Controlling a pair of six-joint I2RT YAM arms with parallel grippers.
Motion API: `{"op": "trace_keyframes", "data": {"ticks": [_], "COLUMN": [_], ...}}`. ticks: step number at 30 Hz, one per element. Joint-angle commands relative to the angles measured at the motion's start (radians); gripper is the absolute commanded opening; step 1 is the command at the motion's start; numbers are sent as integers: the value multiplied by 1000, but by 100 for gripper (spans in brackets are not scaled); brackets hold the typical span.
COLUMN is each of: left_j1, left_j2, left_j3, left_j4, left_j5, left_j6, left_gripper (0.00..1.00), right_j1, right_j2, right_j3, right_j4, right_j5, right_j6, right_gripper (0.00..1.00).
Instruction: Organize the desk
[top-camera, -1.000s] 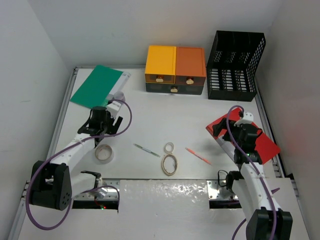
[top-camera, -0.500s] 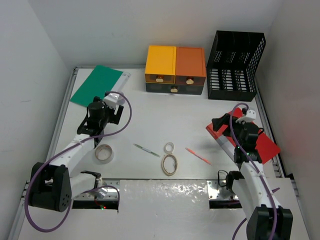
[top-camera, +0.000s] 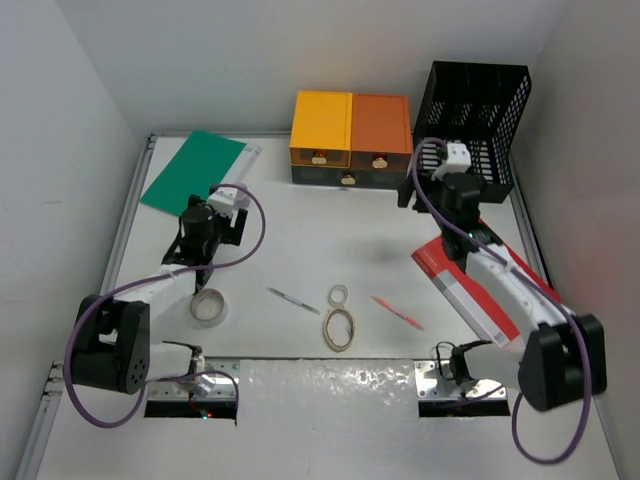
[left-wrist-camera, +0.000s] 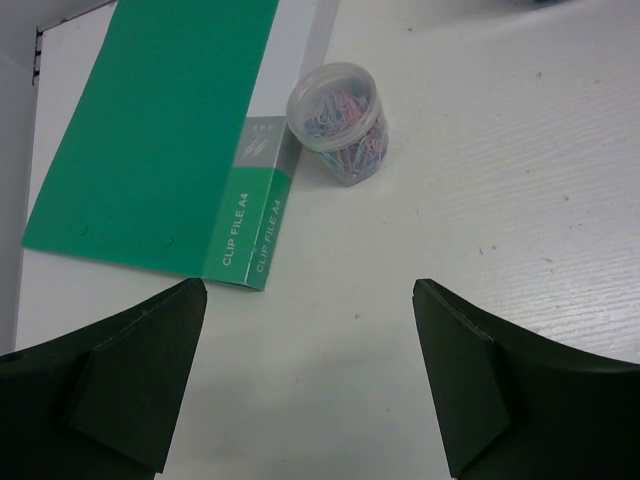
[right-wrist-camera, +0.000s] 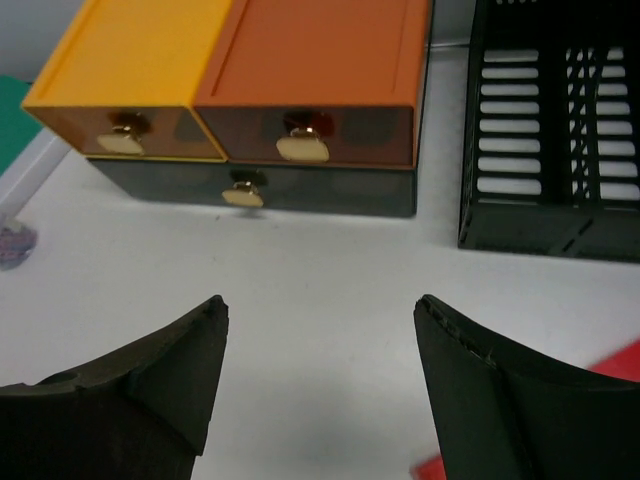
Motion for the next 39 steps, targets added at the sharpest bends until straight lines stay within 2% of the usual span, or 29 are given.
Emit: {"op": "trace_keyframes", "data": {"ticks": [1,8,16,19,23,28,39], "left_j1": [15,18,20,20,20,20,20], "left_j2": [-18,6,16,23,28,40,51], "left_j3": [-1,0,-6,-6,-3,0,2], "left_j4": [82,73,81,81,84,81,79], "left_j5": [23,34,43,40,39,39,31], "left_j6": [-23,-18,-12,-10,-9,-7,-4], "left_gripper": [83,83,83,83,83,83,83], "right_j1": [59,156,164,164,164,164,164], "right_j2": [158,477,737,758,783,826,893], "right_j3": [123,447,705,714,696,719,768], "right_j4": [2,-4,-78,-67,-30,-20,-27], "right_j5": [117,266,363,398,438,485,475], "right_j6": [-78,-117,-130,-123,-117,-117,-97], "right_gripper": [73,75,72,71,61,55,51]}}
